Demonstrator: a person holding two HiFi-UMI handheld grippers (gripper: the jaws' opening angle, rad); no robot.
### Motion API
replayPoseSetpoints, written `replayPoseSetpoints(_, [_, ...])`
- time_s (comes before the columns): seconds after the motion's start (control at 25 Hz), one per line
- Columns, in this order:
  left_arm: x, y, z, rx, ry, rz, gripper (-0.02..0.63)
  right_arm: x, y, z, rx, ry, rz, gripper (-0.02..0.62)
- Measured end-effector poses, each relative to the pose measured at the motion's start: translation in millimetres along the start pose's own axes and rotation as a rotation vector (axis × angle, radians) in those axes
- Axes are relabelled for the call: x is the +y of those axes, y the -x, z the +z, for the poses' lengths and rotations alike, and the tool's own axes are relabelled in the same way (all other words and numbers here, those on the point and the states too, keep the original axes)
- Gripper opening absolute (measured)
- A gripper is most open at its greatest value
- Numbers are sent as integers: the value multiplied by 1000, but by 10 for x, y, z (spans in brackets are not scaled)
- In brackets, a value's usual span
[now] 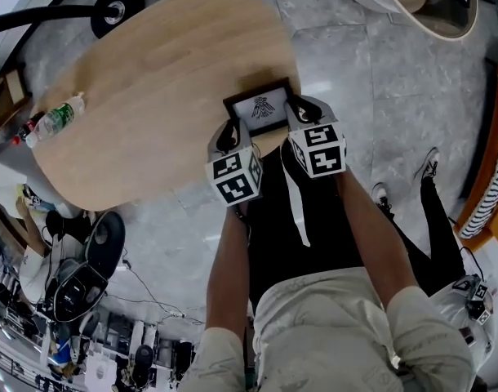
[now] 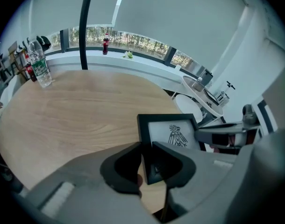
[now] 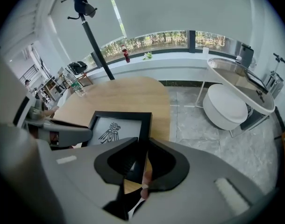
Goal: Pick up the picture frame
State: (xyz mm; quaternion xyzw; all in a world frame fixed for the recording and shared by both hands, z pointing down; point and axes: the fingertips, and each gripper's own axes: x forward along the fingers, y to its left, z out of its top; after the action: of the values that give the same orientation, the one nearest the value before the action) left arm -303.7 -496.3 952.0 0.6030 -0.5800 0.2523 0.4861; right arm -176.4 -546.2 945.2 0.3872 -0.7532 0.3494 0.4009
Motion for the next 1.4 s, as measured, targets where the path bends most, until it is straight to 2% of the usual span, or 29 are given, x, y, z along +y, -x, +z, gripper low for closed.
replayPoseSetpoints(0.44, [-244,569,610,-87,-34,4,86,66,592,605,-92,15,-11,74])
replayPoseSetpoints(0.72, [-431,988,860,-144,-55,8,84,126,1044,858,-160,20,-20,73])
replayPoseSetpoints(1.04, [-730,1505,1285,-256,-116,5,84,132,1628,1237,-280,9,-40,72])
replayPoseSetpoints(1.4, [-1092,2067,1740,-396,-161,-1,83,118,2317,1700,-435,46,-66,72])
